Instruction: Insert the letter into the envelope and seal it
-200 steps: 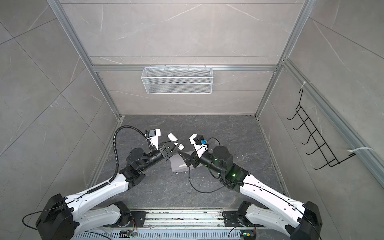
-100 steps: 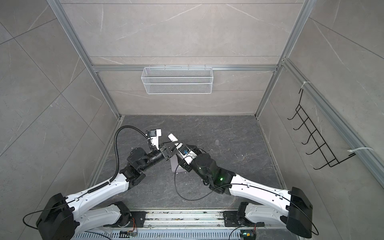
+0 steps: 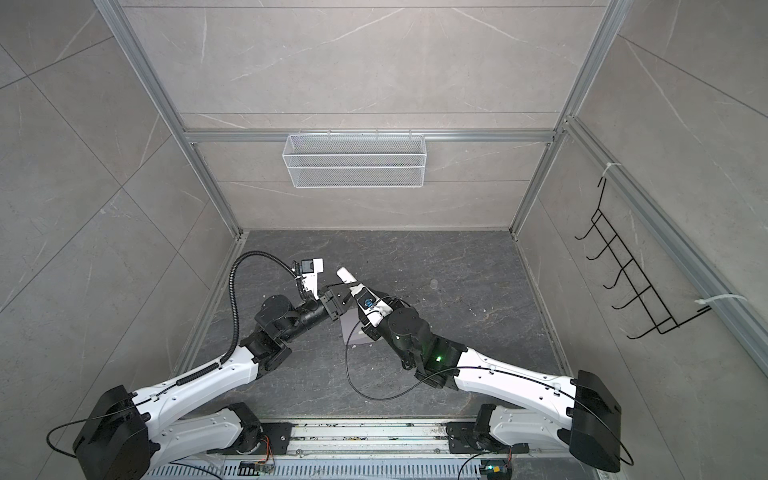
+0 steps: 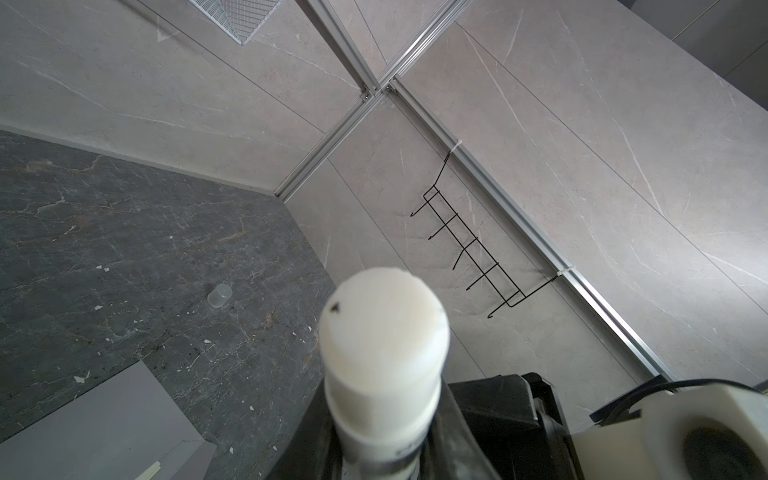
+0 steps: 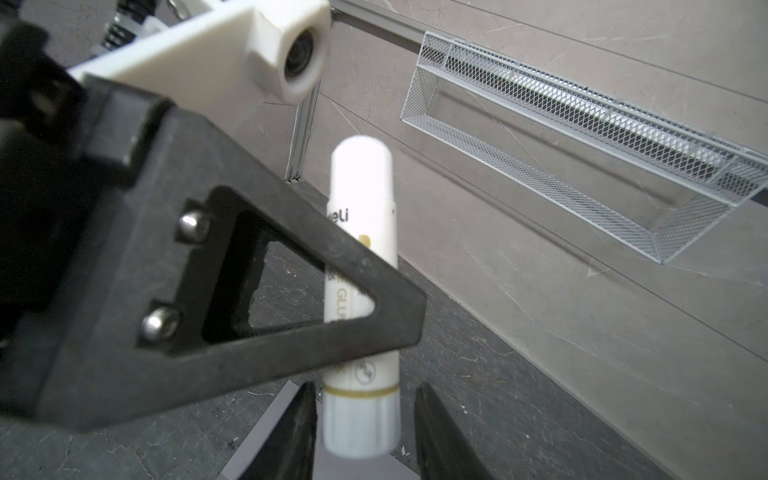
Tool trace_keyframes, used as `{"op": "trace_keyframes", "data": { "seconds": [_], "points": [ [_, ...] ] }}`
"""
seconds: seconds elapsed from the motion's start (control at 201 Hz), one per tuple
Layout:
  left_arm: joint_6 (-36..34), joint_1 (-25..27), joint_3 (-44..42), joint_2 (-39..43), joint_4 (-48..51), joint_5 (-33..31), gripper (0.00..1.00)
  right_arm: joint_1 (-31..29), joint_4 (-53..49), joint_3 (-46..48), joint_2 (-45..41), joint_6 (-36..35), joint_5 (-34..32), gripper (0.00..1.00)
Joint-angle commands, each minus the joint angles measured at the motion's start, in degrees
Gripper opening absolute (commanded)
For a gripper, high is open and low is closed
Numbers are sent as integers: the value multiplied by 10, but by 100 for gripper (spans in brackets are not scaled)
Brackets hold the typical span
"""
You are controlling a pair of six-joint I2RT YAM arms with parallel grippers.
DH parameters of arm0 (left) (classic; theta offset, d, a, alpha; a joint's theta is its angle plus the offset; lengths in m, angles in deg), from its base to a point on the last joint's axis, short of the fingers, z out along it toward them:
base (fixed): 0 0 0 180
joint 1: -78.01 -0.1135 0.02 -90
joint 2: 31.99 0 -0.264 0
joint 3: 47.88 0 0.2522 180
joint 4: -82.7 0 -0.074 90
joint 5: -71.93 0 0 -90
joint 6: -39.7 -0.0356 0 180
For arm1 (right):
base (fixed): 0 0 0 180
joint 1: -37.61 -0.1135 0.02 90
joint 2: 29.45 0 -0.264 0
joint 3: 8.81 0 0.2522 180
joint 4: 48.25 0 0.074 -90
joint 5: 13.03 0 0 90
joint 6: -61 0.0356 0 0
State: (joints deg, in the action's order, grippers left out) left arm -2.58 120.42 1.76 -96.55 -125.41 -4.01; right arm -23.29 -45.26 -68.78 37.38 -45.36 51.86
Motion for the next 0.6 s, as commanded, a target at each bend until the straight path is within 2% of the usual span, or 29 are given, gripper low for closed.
{"op": "trace_keyframes", "data": {
  "seconds": [0.0, 0.11, 0.224, 0.284, 0.344, 0.468, 0.593],
  "points": [
    [-10, 1, 11, 1, -29, 2, 0, -4, 15, -21, 0, 1, -1, 32],
    [-11, 2, 12, 2, -29, 3, 0, -4, 14, -20, -9, 9, 15, 22],
    [-12, 2, 12, 2, -29, 5, 0, 0, 4, -23, -17, 31, 49, 16],
    [-13, 2, 13, 2, -28, 7, 0, 17, -13, -27, -24, 54, 88, 14],
    [-13, 2, 15, 1, -29, 10, 0, 55, -36, -32, -30, 102, 159, 14],
    [-13, 1, 16, 0, -35, 20, 0, 175, -41, -37, -28, 243, 382, 12],
    [-14, 2, 15, 0, -46, 31, 0, 251, -24, -59, 5, 343, 542, 9]
  ]
}}
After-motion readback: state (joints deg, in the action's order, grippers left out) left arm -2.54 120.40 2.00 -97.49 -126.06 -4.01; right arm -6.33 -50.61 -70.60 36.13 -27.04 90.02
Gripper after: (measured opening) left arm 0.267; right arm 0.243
